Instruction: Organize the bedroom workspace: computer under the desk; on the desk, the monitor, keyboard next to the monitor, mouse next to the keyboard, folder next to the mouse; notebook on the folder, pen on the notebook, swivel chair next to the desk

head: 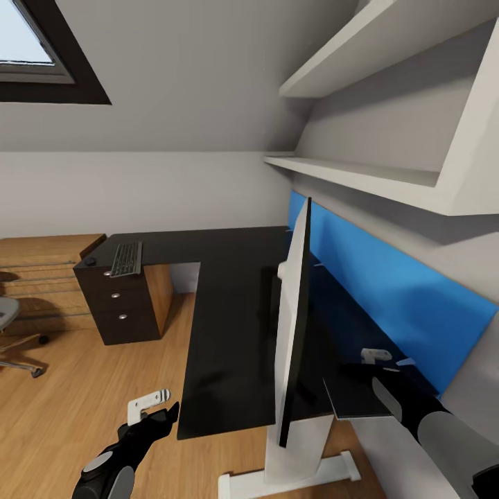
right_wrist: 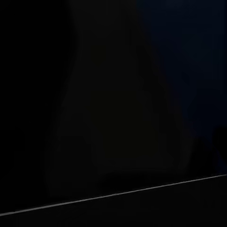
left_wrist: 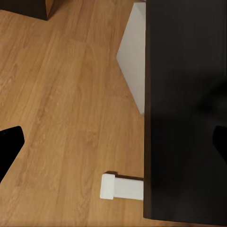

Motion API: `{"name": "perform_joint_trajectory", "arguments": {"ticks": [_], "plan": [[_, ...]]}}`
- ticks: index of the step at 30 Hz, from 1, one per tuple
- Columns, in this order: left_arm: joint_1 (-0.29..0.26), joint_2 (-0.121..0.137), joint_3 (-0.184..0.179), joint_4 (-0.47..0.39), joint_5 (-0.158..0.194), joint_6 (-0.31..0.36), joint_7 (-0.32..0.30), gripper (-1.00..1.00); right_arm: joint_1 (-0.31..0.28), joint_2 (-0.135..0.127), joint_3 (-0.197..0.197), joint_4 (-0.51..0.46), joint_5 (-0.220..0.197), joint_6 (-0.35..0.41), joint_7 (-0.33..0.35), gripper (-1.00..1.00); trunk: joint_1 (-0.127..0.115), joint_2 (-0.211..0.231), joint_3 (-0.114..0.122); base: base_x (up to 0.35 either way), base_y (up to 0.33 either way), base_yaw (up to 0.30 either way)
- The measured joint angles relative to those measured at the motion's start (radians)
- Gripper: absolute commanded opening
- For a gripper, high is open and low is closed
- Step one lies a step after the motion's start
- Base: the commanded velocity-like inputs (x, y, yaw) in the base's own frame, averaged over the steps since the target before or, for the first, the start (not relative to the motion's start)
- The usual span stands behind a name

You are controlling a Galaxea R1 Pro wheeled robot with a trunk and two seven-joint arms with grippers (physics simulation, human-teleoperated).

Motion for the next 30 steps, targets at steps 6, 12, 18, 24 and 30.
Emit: {"name": "perform_joint_trajectory", "arguments": {"ticks": [6,12,18,24,30], "plan": [[0.000,0.000,0.000,0.001,-0.002,0.000,0.000,1.00,0.001,-0.002,-0.001,-0.092,0.000,-0.033,-0.001,1.00,-0.023,0.042,0.019,0.000,0.000,0.000],[0.000,0.000,0.000,0.002,-0.003,0.000,0.000,1.00,0.002,-0.005,-0.004,-0.158,-0.003,-0.048,-0.002,1.00,-0.046,0.084,0.038,0.000,0.000,0.000],[0.000,0.000,0.000,0.002,-0.003,0.000,0.000,1.00,0.003,-0.006,-0.005,-0.179,-0.004,-0.049,-0.002,1.00,-0.069,0.126,0.056,0.000,0.000,0.000],[0.000,0.000,0.001,0.002,-0.003,0.000,0.000,1.00,0.003,-0.007,-0.005,-0.195,-0.006,-0.045,-0.002,1.00,-0.092,0.168,0.075,0.000,0.000,0.000],[0.000,0.001,0.008,0.002,-0.003,-0.001,0.000,1.00,0.015,-0.013,-0.007,-0.281,-0.052,-0.019,-0.003,1.00,-0.115,0.210,0.094,0.000,0.000,0.000]]}}
